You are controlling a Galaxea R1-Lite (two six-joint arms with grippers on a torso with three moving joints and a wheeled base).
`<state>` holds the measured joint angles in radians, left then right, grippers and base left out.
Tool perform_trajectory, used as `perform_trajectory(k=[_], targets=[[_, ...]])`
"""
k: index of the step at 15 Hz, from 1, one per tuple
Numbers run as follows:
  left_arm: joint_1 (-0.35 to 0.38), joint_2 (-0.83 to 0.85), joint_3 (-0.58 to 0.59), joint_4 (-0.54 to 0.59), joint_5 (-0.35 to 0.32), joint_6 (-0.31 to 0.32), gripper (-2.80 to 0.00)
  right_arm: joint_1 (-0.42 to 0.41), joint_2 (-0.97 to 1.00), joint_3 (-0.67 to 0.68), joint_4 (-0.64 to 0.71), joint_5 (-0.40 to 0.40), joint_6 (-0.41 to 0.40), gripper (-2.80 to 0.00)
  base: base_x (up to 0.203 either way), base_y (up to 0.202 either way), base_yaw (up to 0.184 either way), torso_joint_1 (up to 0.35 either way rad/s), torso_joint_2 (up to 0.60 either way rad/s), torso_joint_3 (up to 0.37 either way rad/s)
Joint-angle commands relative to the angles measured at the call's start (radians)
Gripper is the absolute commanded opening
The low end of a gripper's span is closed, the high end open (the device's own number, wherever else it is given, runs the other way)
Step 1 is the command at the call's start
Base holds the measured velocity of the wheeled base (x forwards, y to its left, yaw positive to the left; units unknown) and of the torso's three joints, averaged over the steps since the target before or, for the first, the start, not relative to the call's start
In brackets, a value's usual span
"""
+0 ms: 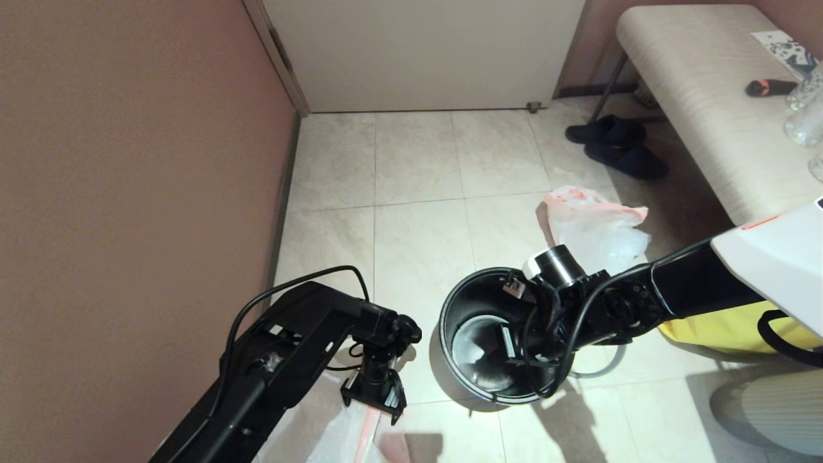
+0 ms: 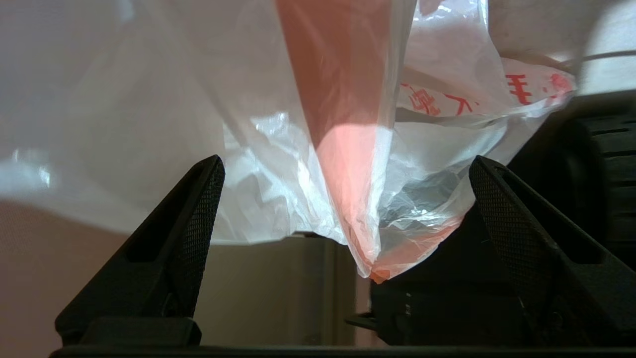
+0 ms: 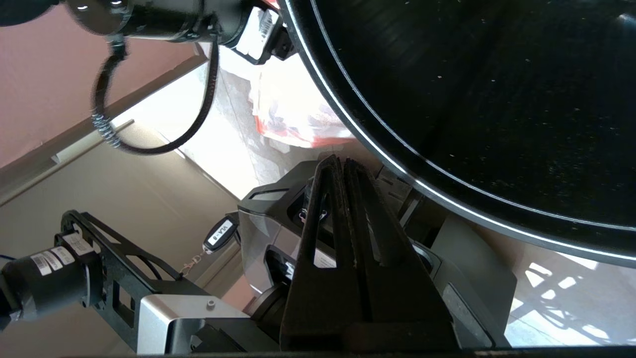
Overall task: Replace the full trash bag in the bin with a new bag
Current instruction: Pick up a new trash bag
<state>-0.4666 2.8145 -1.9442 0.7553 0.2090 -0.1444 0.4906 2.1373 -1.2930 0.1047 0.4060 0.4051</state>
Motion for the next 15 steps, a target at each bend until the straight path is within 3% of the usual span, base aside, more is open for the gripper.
perform_trajectory(k=[1, 2, 7, 8, 15], targets=[[0.005, 0.022, -0.001, -0.012, 0.001, 0.046, 0.00, 0.002, 0.010, 0.000, 0.000, 0.004, 0.000, -2.80, 0.000, 0.000, 0.000, 0.000, 0.00, 0.000], [0.006, 0.023, -0.001, -0.034, 0.002, 0.088, 0.00, 0.002, 0.013, 0.000, 0.000, 0.003, 0.000, -2.80, 0.000, 0.000, 0.000, 0.000, 0.00, 0.000], [0.028, 0.067, -0.001, -0.036, 0.029, 0.127, 0.00, -0.012, 0.025, -0.001, 0.000, 0.005, -0.018, -2.80, 0.000, 0.000, 0.000, 0.000, 0.00, 0.000], [0.029, 0.069, -0.001, -0.037, 0.029, 0.128, -2.80, -0.011, 0.027, 0.000, 0.000, 0.005, -0.020, -2.80, 0.000, 0.000, 0.000, 0.000, 0.00, 0.000], [0.037, 0.068, 0.002, -0.036, 0.029, 0.120, -2.80, -0.012, 0.018, 0.000, 0.001, 0.005, -0.020, -2.80, 0.000, 0.000, 0.000, 0.000, 0.00, 0.000]])
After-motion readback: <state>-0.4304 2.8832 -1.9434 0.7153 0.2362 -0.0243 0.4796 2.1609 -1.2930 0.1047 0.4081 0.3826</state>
